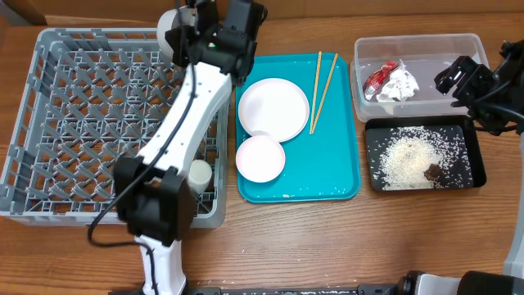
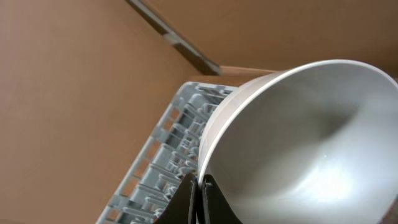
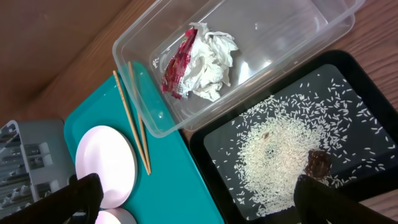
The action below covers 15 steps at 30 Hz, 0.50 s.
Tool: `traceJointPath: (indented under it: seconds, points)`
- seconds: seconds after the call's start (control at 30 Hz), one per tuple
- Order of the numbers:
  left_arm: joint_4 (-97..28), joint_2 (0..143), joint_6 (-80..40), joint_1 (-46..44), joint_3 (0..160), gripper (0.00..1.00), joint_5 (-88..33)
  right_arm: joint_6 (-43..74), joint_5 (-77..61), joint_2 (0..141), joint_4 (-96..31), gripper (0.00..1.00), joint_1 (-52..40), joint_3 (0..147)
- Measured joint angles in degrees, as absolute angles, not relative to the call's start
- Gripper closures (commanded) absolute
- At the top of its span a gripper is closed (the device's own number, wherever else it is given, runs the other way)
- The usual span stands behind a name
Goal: Sort waste into correct bins and load items into the dishwasher
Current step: 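Lift the white bowl and carry it left to the rack's back, then set the white bowl in the rack, release, return to tray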
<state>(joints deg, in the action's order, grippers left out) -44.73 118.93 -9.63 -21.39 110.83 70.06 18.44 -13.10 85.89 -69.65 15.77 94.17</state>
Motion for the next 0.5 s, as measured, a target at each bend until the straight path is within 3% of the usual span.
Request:
traceJointPath:
  seconds: [0.5]
  points:
    - [-43.1,129.7,-5.8,-20.5,110.7,0.96,78.7,18.4,-13.1,85.9,-69.6,0.0,15.7,94.2]
